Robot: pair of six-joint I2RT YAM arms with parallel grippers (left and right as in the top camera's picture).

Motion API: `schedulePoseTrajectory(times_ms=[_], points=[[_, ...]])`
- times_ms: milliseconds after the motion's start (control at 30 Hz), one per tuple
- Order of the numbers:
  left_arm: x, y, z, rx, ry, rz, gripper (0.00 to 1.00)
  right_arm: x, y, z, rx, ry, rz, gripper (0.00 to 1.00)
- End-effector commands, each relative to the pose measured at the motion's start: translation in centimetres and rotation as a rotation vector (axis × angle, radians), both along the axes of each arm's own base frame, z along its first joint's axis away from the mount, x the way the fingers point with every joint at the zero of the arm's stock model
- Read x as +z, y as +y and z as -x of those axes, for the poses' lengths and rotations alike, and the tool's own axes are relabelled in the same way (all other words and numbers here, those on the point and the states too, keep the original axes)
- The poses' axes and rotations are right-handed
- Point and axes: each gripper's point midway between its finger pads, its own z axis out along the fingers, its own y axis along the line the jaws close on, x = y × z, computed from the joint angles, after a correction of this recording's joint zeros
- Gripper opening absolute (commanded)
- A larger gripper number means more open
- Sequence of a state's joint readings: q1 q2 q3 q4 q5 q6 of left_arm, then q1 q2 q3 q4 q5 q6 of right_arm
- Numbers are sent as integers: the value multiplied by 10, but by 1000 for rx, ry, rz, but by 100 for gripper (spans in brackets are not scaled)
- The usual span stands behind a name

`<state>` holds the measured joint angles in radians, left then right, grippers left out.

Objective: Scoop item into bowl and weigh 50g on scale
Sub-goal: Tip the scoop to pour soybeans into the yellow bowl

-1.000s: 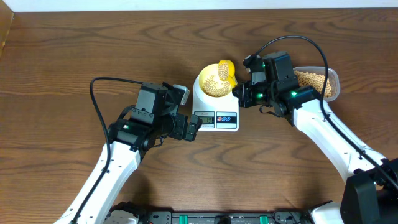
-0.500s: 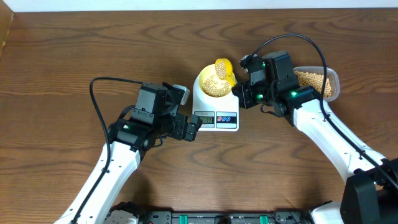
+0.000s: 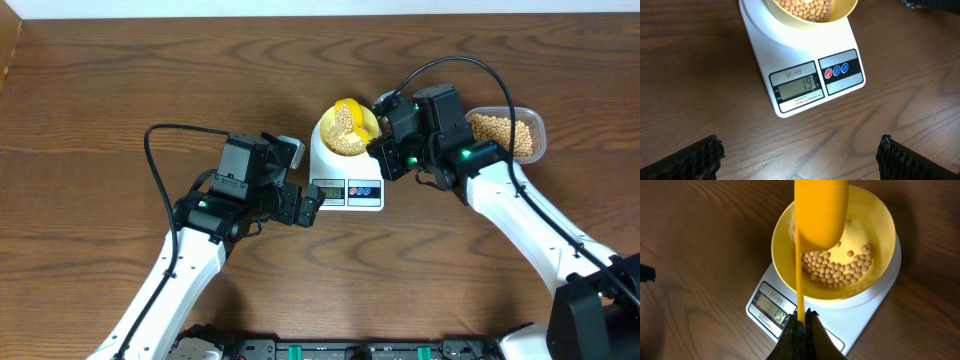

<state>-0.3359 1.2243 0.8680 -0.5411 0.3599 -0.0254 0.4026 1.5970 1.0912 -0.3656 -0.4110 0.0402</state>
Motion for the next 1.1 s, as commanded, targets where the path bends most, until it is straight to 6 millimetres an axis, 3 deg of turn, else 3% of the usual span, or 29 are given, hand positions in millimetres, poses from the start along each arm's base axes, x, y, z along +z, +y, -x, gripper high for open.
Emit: schedulePoseTrajectory(times_ms=[0,900,1067], points=[[-1,1,-1,2,-3,-9,100,1,3,-1,40,-25,13,1],[-1,1,-1,2,-3,-9,100,-9,-13,-6,7,-50,120,1],[-1,1,-1,2,-3,-9,100,-9,-13,-6,83,-109,162,1]])
